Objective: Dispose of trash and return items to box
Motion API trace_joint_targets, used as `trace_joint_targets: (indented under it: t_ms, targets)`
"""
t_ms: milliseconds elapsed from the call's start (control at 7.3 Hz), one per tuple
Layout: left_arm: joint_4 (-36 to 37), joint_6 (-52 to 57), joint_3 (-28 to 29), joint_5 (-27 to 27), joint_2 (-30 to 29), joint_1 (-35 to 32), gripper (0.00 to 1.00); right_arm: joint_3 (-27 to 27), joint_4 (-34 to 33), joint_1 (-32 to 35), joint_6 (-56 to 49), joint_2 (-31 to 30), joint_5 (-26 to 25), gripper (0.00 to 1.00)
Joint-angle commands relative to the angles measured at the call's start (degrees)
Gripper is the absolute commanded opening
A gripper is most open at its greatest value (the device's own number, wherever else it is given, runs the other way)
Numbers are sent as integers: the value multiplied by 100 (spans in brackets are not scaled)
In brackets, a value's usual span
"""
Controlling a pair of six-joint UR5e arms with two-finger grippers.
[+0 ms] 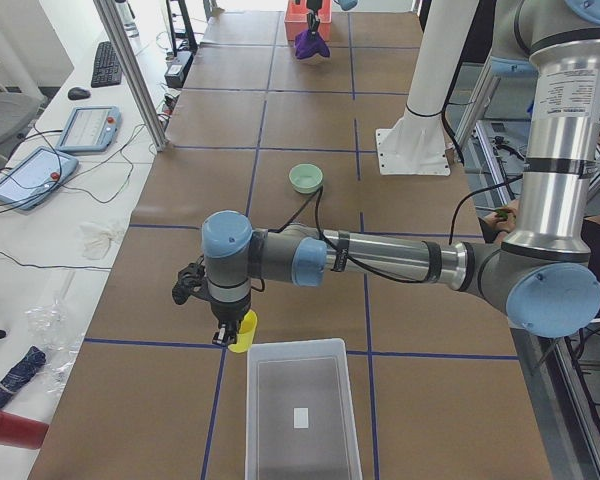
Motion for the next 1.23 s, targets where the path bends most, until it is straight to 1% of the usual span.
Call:
trace_joint_targets:
  t_ms: [0,137,274,411,548,685,822,1096]
  targets:
    - [-80,19,237,-44,70,-2,0,317,-709,794,0,251,341,0]
    - [-203,19,490,-71,96,-2,0,676,-1673,944,-18,532,308,0]
    - [-526,19,798,-79,131,-2,0,749,-2144,1076,-61,779,273,0]
    - [-903,-7,1062,-88,245,7,0,750,-2209,1208,-79,807,203,0]
    - [-1029,1,1177,-175,377,7,0,750,-2210,1297,-166,807,80,0]
    - [-1108,19,1179,-568,604,33,0,750,-2219,1402,-498,790,-86,0]
    - [-1414,19,1205,-841,815,120,0,741,-2436,1577,-1041,799,-184,0]
    - [-1461,28,1310,-1264,896,366,0,741,-3103,2033,-2393,833,-430,0]
